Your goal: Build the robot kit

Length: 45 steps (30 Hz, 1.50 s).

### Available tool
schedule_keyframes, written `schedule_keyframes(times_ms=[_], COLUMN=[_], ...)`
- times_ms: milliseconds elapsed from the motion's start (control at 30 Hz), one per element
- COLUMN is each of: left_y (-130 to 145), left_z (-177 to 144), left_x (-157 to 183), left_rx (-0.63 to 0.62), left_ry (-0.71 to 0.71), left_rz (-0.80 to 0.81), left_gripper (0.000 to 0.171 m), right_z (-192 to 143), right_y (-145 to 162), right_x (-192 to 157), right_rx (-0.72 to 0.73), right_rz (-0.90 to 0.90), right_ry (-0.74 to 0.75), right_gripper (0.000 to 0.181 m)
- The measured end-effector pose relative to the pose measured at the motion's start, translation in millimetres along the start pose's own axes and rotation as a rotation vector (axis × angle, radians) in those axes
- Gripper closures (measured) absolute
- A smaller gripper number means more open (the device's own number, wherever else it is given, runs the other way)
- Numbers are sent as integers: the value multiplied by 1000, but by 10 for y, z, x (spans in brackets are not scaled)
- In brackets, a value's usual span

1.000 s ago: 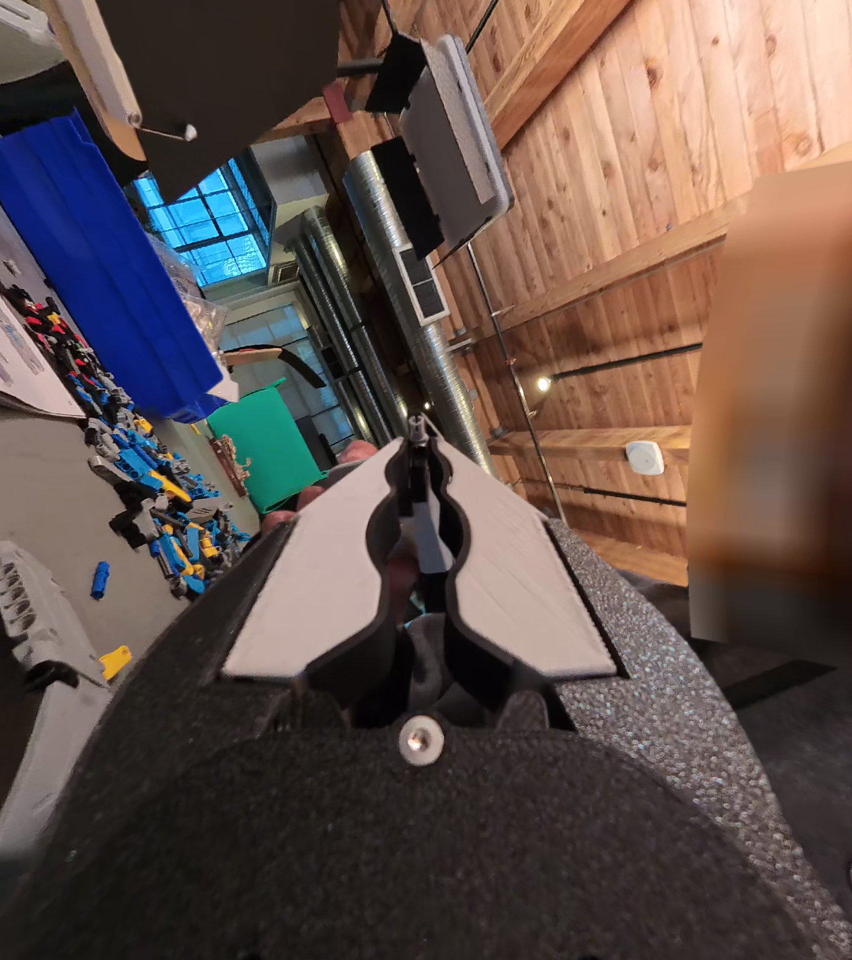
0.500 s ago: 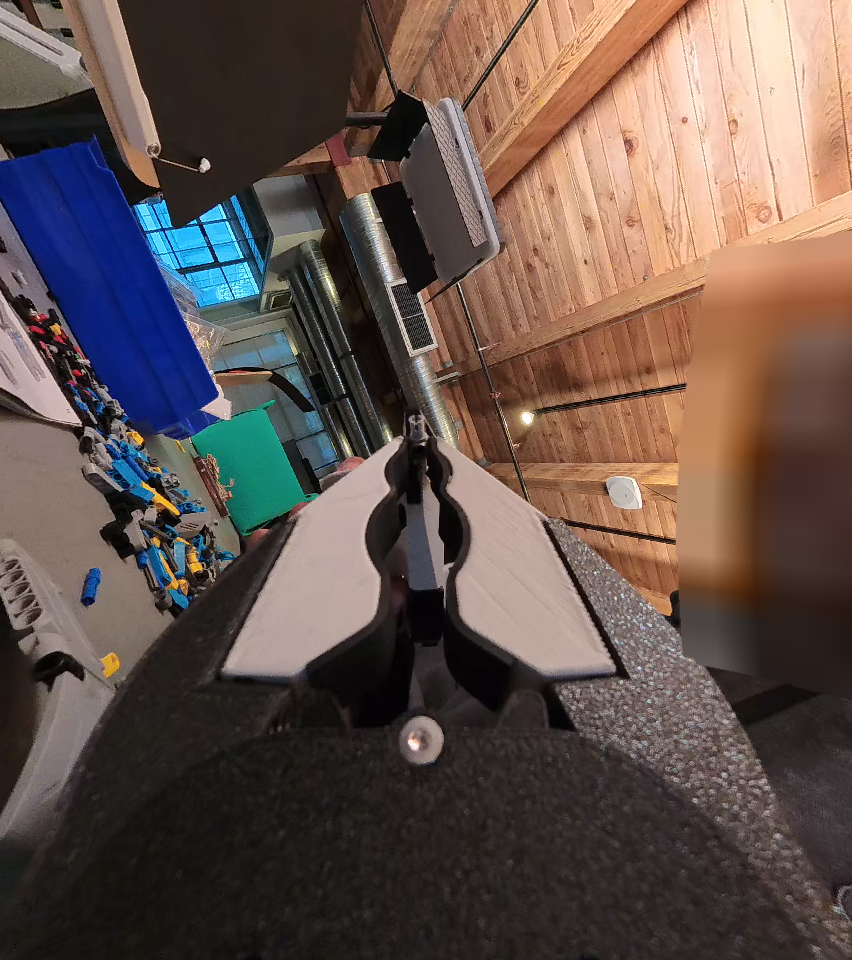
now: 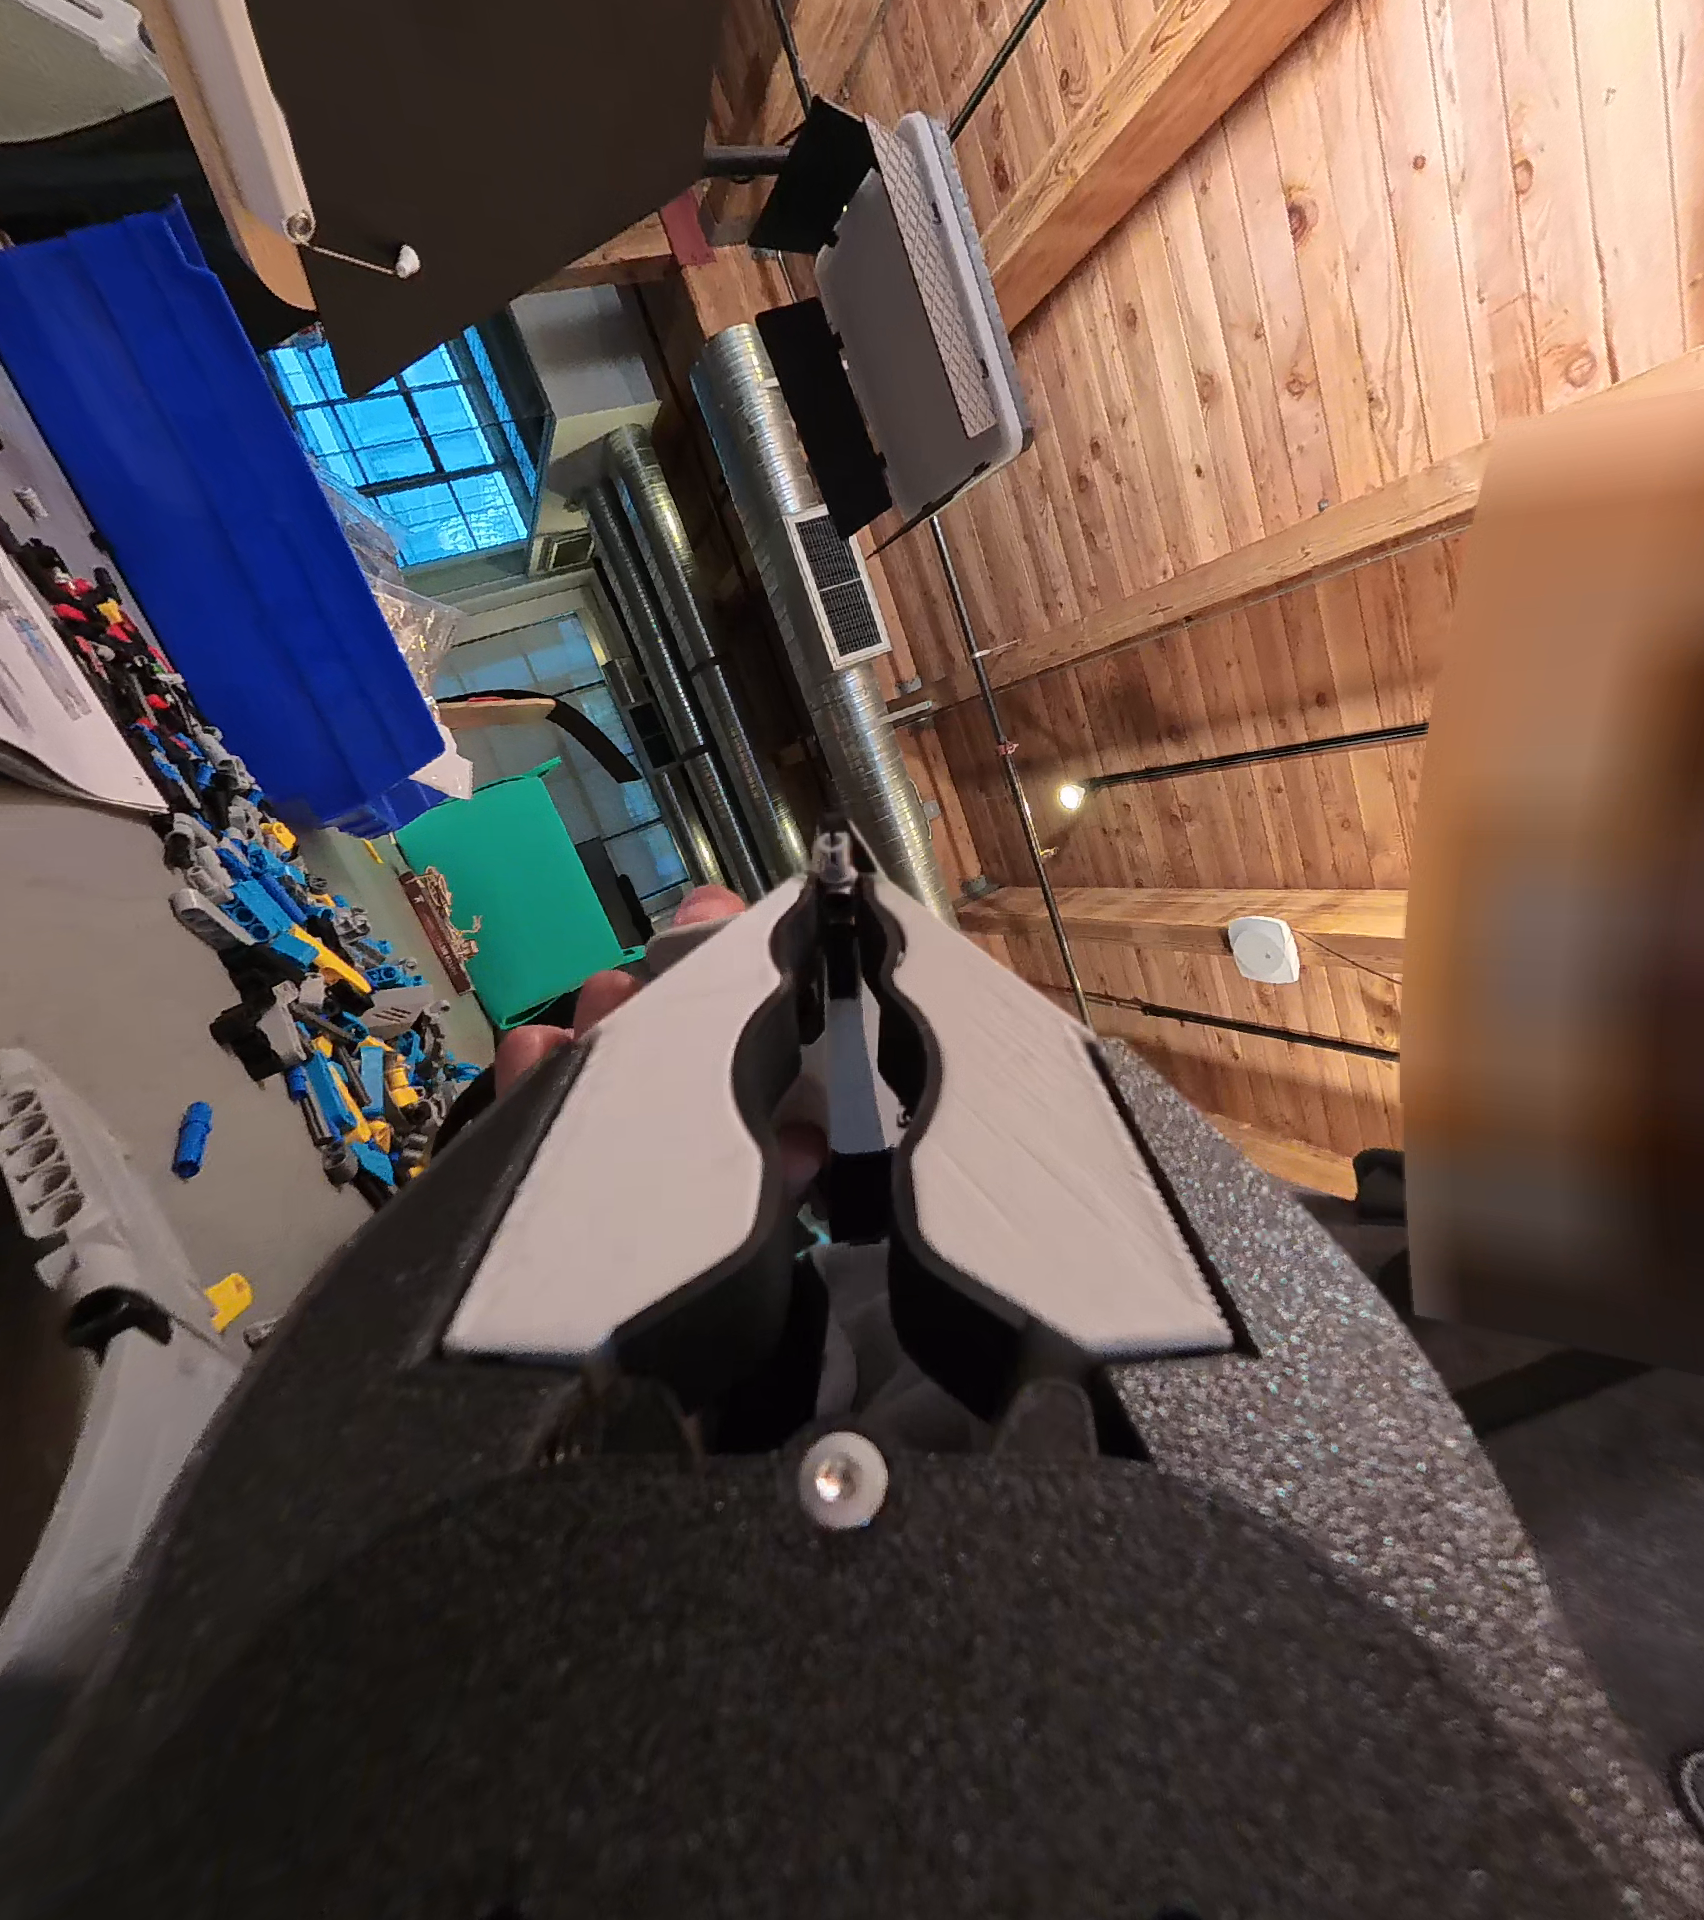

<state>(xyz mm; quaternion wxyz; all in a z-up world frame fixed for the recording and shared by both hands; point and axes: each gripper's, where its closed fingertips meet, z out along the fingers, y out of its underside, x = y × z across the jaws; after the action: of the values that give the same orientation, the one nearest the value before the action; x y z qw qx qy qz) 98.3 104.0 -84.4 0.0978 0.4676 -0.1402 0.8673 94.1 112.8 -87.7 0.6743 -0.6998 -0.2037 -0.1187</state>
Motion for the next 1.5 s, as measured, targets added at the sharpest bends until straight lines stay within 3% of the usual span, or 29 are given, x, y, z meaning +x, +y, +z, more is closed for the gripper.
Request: schedule_keyframes(times_ms=[567,700,833,1200,1500], left_y=[66,81,91,236,205], left_z=[-7,0,-32,14,5], left_x=[-34,-46,-83,-160,-126], left_rx=[-61,-91,-127,-213,-199], left_ry=[-55,-76,-123,-171,-153], left_rz=[60,80,115,160,159], left_gripper=[167,166,167,167,166], right_z=[-39,-67,-186,-304,-251], right_y=[45,53,2,-58,-6], right_x=[-48,-40,-39,58,-113], right_rx=[-37,-19,24,209,166], right_rz=[16,156,297,721,603], right_ry=[-84,-120,-246,-492,-495], right_gripper=[167,165,147,150,156])
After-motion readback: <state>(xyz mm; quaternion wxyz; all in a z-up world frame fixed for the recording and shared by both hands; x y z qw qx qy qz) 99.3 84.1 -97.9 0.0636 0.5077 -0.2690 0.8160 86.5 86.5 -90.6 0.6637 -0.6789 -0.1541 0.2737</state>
